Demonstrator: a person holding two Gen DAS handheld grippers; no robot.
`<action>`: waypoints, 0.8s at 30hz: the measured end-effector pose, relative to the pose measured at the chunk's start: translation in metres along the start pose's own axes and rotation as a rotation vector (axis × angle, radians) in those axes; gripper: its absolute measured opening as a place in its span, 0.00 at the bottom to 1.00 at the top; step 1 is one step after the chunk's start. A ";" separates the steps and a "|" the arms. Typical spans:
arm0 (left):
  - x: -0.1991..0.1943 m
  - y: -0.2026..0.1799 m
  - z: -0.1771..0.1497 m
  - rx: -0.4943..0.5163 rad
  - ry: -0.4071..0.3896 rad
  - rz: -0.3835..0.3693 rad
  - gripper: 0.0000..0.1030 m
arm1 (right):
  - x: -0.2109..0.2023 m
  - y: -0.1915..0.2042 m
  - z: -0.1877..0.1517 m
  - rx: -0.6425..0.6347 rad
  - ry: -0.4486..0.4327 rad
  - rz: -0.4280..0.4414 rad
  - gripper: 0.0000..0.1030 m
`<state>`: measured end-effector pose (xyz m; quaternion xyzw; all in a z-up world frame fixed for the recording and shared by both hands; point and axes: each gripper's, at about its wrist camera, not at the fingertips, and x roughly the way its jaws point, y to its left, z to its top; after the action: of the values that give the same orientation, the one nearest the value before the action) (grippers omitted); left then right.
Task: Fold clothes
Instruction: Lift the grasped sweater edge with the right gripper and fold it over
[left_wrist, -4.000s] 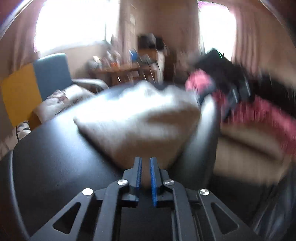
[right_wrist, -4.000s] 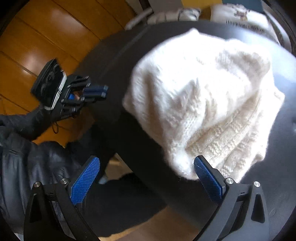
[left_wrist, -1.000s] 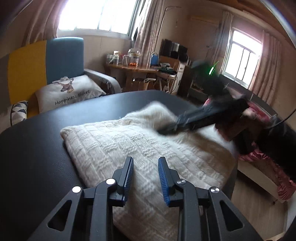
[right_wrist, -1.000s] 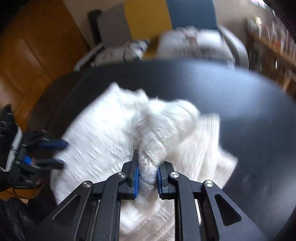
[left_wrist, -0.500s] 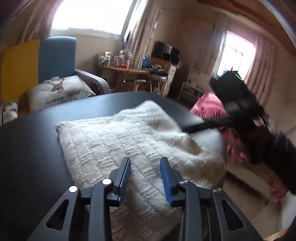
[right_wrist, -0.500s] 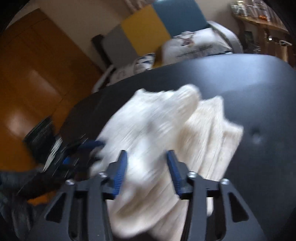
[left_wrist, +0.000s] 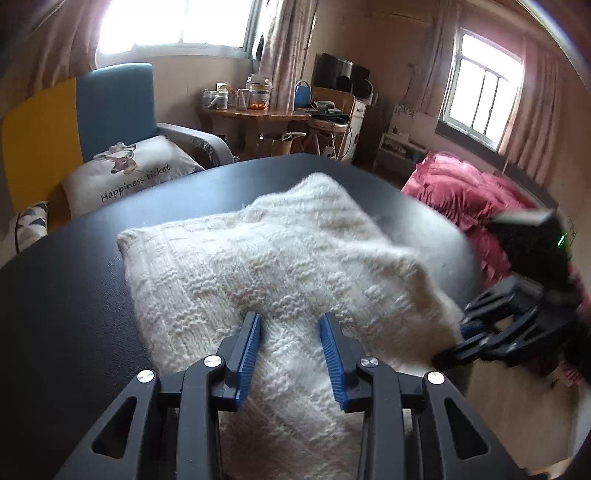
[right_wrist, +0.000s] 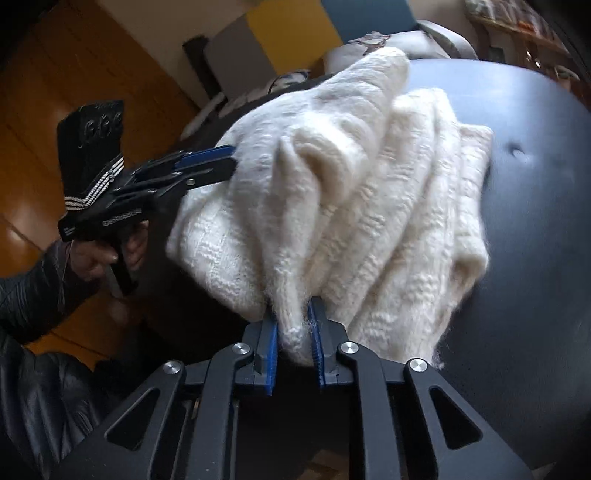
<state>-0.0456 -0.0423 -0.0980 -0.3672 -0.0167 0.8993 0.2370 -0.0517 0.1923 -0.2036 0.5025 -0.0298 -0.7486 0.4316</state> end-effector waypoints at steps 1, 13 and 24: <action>-0.005 0.000 0.007 -0.007 -0.030 -0.021 0.32 | -0.001 -0.002 -0.002 0.011 -0.011 0.008 0.14; 0.097 -0.059 0.048 0.198 0.193 -0.072 0.32 | -0.015 -0.015 -0.026 0.055 -0.059 0.067 0.12; 0.045 -0.023 0.043 0.006 0.047 -0.162 0.33 | -0.034 -0.017 -0.033 0.054 -0.093 0.056 0.20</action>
<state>-0.0928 0.0039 -0.0910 -0.3851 -0.0382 0.8683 0.3104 -0.0324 0.2383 -0.2029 0.4775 -0.0841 -0.7577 0.4368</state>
